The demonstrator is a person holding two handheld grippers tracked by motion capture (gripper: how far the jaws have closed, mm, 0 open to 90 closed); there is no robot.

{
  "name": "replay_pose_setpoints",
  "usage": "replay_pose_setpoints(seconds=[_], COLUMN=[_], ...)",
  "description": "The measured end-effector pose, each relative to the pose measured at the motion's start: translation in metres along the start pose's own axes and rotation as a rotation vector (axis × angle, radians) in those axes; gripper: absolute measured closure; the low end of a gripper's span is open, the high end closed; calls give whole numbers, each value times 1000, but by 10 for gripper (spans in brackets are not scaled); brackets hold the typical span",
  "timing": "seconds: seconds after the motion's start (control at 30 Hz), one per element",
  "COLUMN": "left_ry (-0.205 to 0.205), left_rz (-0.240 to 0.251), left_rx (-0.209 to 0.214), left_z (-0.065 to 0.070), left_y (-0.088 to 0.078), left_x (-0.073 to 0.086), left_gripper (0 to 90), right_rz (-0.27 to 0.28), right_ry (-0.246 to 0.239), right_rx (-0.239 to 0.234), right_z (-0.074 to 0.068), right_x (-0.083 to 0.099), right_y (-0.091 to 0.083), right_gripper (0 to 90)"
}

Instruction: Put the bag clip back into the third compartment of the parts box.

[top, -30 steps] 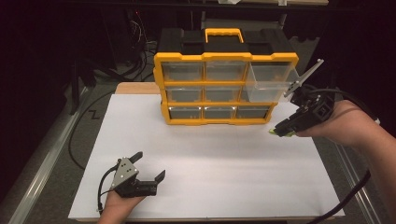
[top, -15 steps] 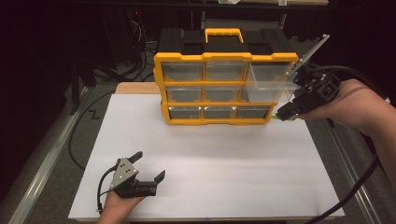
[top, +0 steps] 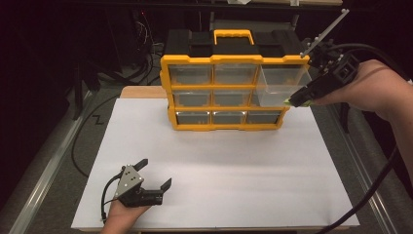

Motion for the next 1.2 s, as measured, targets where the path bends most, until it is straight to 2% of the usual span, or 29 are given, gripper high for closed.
replay_pose_setpoints(seconds=[0.17, 0.43, 0.67, 1.03, 1.2], left_ry=[10, 20, 16, 6, 7], left_rz=[7, -14, -16, -6, -7], left_rx=[4, 19, 24, 29, 38], left_z=[1, 3, 3, 2, 3], left_y=[0, 3, 4, 2, 1], left_x=[-1, 2, 1, 1, 1], left_gripper=[5, 6, 6, 4, 4], right_rz=[-1, 13, 14, 30, 18], right_ry=[8, 1, 42, 52, 47], right_rx=[7, 14, 45, 79, 87], right_z=[7, 11, 31, 50, 56], right_x=[-11, -25, -35, -50, -55], right_y=[-3, -9, -10, -13, -5], right_gripper=[789, 789, 789, 789, 789])
Point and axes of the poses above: each handheld gripper's, and its own axes: y roughly forward along the jaws, x roughly out of its underside, z roughly to its right, the point moved 8 cm from there along y, roughly forward along the jaws, and after that the axes turned 10 degrees about -z, right-handed, at the moved point
